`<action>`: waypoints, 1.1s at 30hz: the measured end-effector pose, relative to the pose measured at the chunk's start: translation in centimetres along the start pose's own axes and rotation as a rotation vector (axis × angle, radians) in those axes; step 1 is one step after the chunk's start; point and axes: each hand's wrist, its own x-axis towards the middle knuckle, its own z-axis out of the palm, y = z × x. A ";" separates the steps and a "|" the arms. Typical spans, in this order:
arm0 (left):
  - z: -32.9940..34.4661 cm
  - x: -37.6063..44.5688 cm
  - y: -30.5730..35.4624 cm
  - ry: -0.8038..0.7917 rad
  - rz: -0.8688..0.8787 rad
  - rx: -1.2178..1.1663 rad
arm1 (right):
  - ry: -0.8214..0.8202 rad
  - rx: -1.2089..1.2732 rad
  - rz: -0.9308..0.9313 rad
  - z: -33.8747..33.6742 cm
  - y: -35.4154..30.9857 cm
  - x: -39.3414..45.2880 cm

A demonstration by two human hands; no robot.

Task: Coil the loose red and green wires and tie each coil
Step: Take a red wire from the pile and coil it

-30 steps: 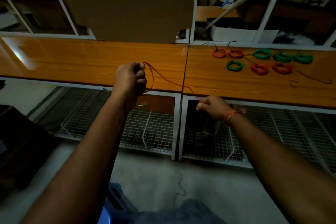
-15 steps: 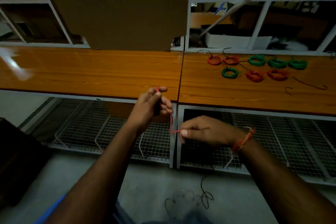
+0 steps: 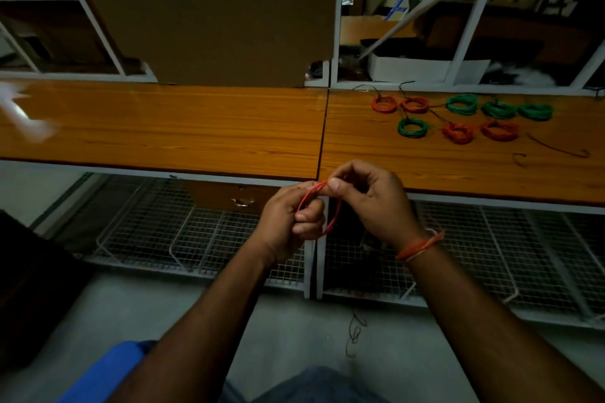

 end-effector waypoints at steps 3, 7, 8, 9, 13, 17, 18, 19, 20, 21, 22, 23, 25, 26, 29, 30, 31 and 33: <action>-0.5 -0.1 -0.2 -0.027 -0.022 -0.069 | 0.119 0.002 0.025 0.2 0.4 0.2; -0.9 -0.3 -0.3 -0.019 -0.058 -0.177 | 0.170 0.040 0.077 -0.4 1.0 0.4; -0.9 -0.3 -0.2 -0.006 -0.065 -0.187 | 0.167 0.042 0.089 -0.5 1.2 0.4; -0.9 -0.3 -0.2 0.004 -0.071 -0.201 | 0.163 0.031 0.099 -0.5 1.3 0.4; -0.9 -0.4 -0.2 0.075 -0.092 -0.361 | 0.091 -0.065 0.102 0.2 2.0 -0.2; -1.2 -0.2 0.5 0.179 -0.033 -0.511 | -0.077 -0.212 0.147 1.5 3.2 -2.1; -1.4 -0.2 0.8 0.194 -0.016 -0.541 | -0.108 -0.240 0.157 1.7 3.7 -2.8; -1.7 -0.2 1.0 0.208 -0.001 -0.571 | -0.133 -0.262 0.161 1.8 4.0 -3.4; -1.9 -0.2 1.1 0.227 0.015 -0.605 | -0.142 -0.285 0.162 1.7 4.6 -4.0; -2.3 -0.2 1.4 0.247 0.031 -0.639 | -0.126 -0.288 0.168 1.6 5.1 -4.6; -2.7 -0.3 1.6 0.263 0.050 -0.671 | -0.068 -0.256 0.190 1.4 5.7 -5.2; -3.1 -0.4 1.9 0.274 0.071 -0.692 | 0.031 -0.185 0.228 1.3 6.1 -5.7; -3.8 -0.5 2.3 0.293 0.106 -0.706 | 0.220 -0.082 0.283 0.9 6.7 -6.6; -4.0 -0.6 2.4 0.298 0.119 -0.702 | 0.247 -0.114 0.273 0.7 6.8 -6.7; -4.1 -0.7 2.2 0.314 0.155 -0.676 | -0.031 -0.368 0.150 0.7 5.7 -6.8; -3.9 -0.7 2.2 0.328 0.161 -0.655 | -0.166 -0.431 0.082 0.8 4.9 -6.5; -3.7 -0.6 2.2 0.346 0.162 -0.620 | -0.275 -0.480 0.000 1.0 4.0 -6.1; -3.3 -0.4 1.9 0.376 0.165 -0.513 | -0.396 -0.538 -0.143 1.2 2.1 -5.2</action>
